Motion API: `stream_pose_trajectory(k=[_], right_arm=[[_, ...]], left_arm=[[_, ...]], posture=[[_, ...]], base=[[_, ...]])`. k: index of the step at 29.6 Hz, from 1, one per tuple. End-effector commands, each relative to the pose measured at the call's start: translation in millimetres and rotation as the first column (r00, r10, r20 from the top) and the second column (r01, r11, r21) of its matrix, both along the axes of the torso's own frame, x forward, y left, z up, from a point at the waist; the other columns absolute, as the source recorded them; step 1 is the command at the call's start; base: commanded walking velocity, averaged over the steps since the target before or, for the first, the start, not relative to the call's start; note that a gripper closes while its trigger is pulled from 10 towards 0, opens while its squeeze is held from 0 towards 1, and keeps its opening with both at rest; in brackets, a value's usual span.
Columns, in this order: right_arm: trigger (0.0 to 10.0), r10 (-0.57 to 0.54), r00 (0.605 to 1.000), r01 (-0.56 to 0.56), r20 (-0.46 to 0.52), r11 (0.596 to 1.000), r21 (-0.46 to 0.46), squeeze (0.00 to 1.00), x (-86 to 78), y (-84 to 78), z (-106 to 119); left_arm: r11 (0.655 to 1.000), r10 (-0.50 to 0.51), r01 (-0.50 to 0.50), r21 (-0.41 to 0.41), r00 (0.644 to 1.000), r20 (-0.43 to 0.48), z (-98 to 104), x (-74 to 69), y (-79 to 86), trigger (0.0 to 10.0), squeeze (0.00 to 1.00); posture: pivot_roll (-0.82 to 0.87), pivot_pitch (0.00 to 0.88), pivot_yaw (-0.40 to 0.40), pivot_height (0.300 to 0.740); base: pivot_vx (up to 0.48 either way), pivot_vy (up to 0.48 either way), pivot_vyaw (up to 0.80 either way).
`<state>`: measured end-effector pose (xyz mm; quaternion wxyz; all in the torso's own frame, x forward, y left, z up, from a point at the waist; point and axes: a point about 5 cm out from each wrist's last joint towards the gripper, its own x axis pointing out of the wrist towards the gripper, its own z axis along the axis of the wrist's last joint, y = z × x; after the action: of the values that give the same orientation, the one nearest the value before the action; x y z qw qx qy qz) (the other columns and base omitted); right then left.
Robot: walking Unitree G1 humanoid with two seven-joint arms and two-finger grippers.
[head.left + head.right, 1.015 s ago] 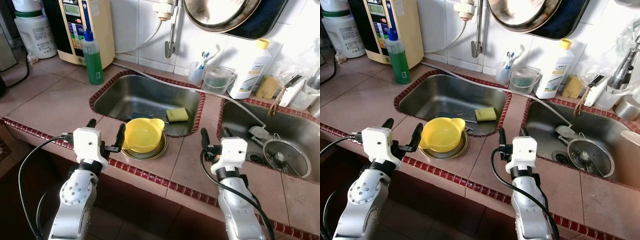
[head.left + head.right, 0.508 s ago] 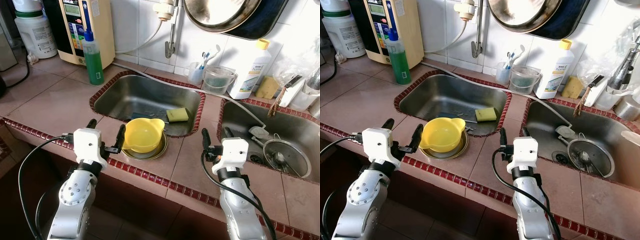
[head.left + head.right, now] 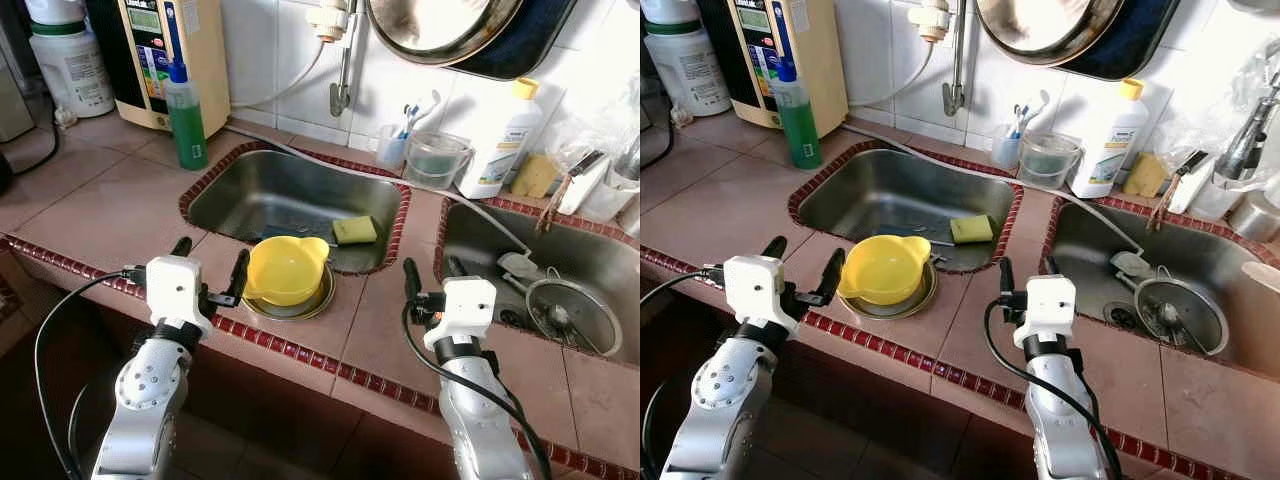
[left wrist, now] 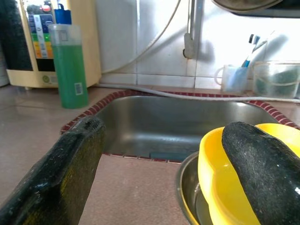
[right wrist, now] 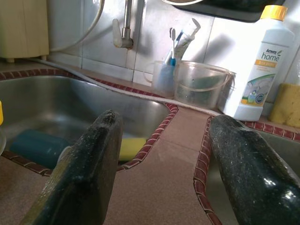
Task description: Kitchen organization
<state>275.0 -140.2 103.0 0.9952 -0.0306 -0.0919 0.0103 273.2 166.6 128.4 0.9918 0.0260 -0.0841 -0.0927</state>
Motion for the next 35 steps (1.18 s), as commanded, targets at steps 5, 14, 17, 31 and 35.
stream_pose_trajectory(k=[5,14,17,31,35], right_arm=[[10.0,-0.009,1.0,0.009,-0.003,1.0,0.001,0.0,-2.7,-2.7,-1],[10.0,-0.007,1.0,0.007,-0.001,1.0,-0.001,0.0,-1.1,-3.0,0],[10.0,-0.009,1.0,0.009,0.001,1.0,-0.002,0.0,-1.2,-3.7,0],[10.0,-0.021,1.0,0.021,-0.006,1.0,0.006,0.0,-6.2,-4.6,-2],[10.0,-0.019,1.0,0.019,-0.007,1.0,0.007,0.0,-5.4,-4.6,-3]], left_arm=[[0.999,-0.015,0.013,-0.04,0.999,-0.041,-4,0.8,-1.7,10.0,0.0],[1.0,0.001,-0.001,-0.004,1.0,-0.03,-6,0.1,9.2,10.0,0.0],[1.0,0.029,-0.029,-0.006,0.999,-0.032,-5,-0.7,15.7,10.0,0.0],[0.991,0.132,-0.134,-0.01,0.982,-0.132,-28,-31.4,32.2,10.0,0.0],[0.989,0.141,-0.145,-0.017,0.981,-0.137,-28,-35.6,33.2,10.0,0.0]], posture=[[-0.19,0.02,-0.043,0.74],[-0.2,0.018,-0.042,0.74],[-0.2,0.019,-0.039,0.74],[-0.2,0.033,-0.031,0.74],[-0.19,0.029,-0.036,0.74]], base=[[0.0,0.0,0.0],[0.0,0.0,0.0],[0.0,0.0,0.0],[0.0,0.0,0.0],[0.0,0.0,0.0]])
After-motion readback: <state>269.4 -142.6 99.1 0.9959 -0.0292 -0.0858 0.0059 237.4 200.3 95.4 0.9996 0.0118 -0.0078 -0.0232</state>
